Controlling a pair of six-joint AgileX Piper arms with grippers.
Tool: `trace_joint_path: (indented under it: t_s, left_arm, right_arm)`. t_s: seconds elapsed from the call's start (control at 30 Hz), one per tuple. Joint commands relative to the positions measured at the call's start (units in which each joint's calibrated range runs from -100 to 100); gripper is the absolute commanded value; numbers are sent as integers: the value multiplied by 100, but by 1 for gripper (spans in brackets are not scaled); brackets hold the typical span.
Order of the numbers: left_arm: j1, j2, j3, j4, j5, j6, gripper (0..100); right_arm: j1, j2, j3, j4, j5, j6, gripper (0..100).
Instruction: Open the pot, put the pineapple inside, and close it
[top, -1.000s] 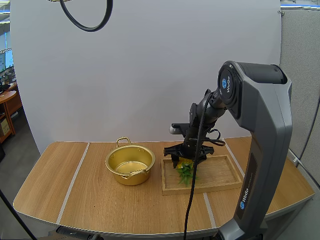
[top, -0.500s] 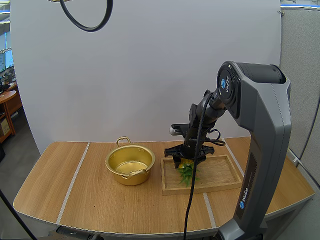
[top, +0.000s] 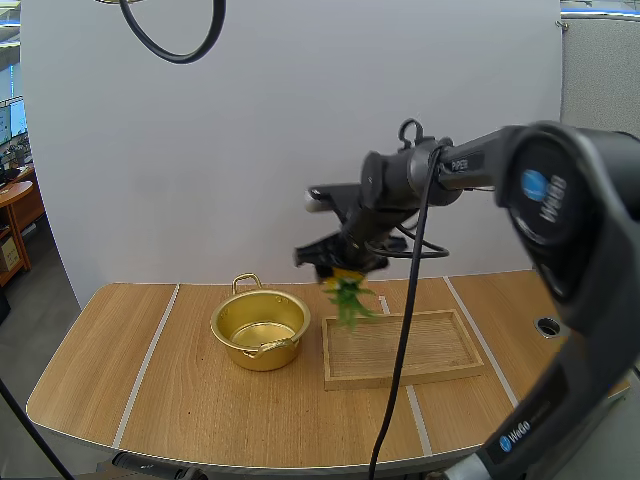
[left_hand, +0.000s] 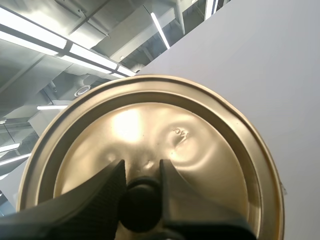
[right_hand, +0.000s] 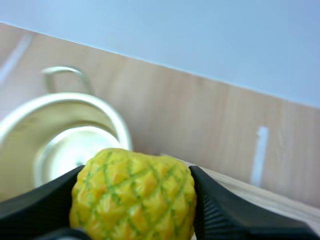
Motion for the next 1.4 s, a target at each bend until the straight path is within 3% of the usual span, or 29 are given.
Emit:
trace_joint_path:
  t_s: [0.0, 0.2, 0.37, 0.83, 1.37]
  left_arm:
    - [13, -27, -43, 66, -194, -55, 0]
    - [13, -27, -43, 66, -194, -55, 0]
    - [13, -27, -43, 66, -194, -55, 0]
    - [13, -27, -43, 66, -194, -55, 0]
    - [13, -27, -43, 66, -194, -55, 0]
  right_arm:
    - [347, -193, -218, -98, 96, 15, 0]
    - [862, 11, -859, -119, 255, 15, 0]
    - [1076, 468, -1251, -268, 255, 15, 0]
    - [1080, 2120, -1804, -767, 100, 15, 0]
    - [993, 2859, -1804, -897, -555, 15, 0]
